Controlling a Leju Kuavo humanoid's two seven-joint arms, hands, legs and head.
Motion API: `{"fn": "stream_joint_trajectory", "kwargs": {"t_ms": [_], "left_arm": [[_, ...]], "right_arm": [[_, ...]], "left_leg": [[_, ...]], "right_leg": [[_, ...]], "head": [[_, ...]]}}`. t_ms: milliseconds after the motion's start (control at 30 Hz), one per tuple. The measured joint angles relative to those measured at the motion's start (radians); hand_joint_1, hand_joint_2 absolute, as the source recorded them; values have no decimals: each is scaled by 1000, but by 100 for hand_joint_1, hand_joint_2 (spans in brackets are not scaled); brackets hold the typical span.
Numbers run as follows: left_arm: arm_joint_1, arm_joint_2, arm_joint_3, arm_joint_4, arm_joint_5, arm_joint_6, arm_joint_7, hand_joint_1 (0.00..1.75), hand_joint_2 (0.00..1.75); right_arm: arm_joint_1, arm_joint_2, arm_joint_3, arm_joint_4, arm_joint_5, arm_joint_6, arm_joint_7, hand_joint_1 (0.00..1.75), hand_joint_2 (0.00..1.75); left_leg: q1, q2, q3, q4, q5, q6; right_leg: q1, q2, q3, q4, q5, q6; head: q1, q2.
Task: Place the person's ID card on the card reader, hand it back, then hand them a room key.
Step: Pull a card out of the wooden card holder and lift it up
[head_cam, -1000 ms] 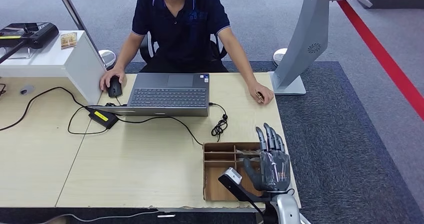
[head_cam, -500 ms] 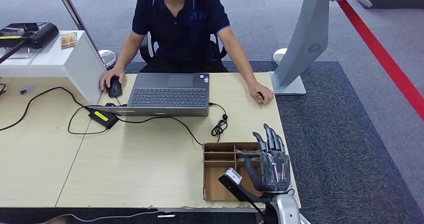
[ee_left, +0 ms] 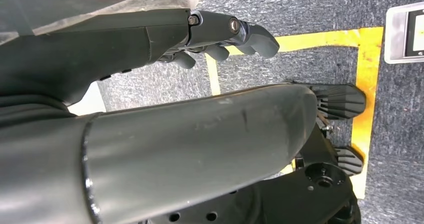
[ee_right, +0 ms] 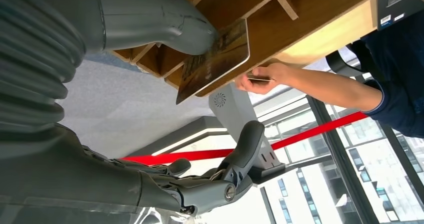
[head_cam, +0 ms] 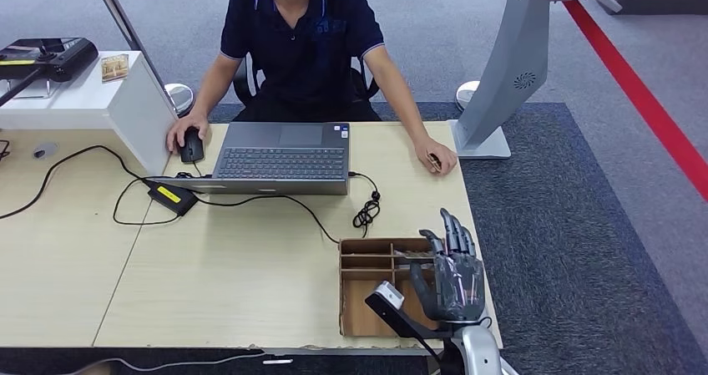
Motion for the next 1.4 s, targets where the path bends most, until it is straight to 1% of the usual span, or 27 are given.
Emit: {"fn": "stream_joint_trajectory", "kwargs": {"t_ms": [333,733,767,867,900,1267,1367,1400], "left_arm": [[0,4,-11,0,0,0,0,0,0],[0,4,-12,0,0,0,0,0,0],[0,4,-13,0,0,0,0,0,0],[0,4,-14,0,0,0,0,0,0],[0,4,-14,0,0,0,0,0,0],[0,4,-14,0,-2,0,0,0,0],[0,4,-14,0,-2,0,0,0,0],[0,4,-14,0,-2,0,0,0,0]], "right_arm": [[0,0,0,3,0,0,0,59,175],[0,0,0,5,-1,2,0,66,175],[0,0,0,6,-1,2,0,79,175],[0,0,0,12,-2,2,0,130,175],[1,0,0,13,-2,3,0,137,175],[1,0,0,16,-3,4,0,146,175],[1,0,0,18,-3,4,0,153,175],[0,0,0,18,-3,4,0,158,175]], "left_leg": [[0,0,0,0,0,0],[0,0,0,0,0,0],[0,0,0,0,0,0],[0,0,0,0,0,0],[0,0,0,0,0,0],[0,0,0,0,0,0],[0,0,0,0,0,0],[0,0,0,0,0,0]], "right_leg": [[0,0,0,0,0,0],[0,0,0,0,0,0],[0,0,0,0,0,0],[0,0,0,0,0,0],[0,0,0,0,0,0],[0,0,0,0,0,0],[0,0,0,0,0,0],[0,0,0,0,0,0]], "head": [[0,0],[0,0],[0,0],[0,0],[0,0],[0,0],[0,0],[0,0]]}}
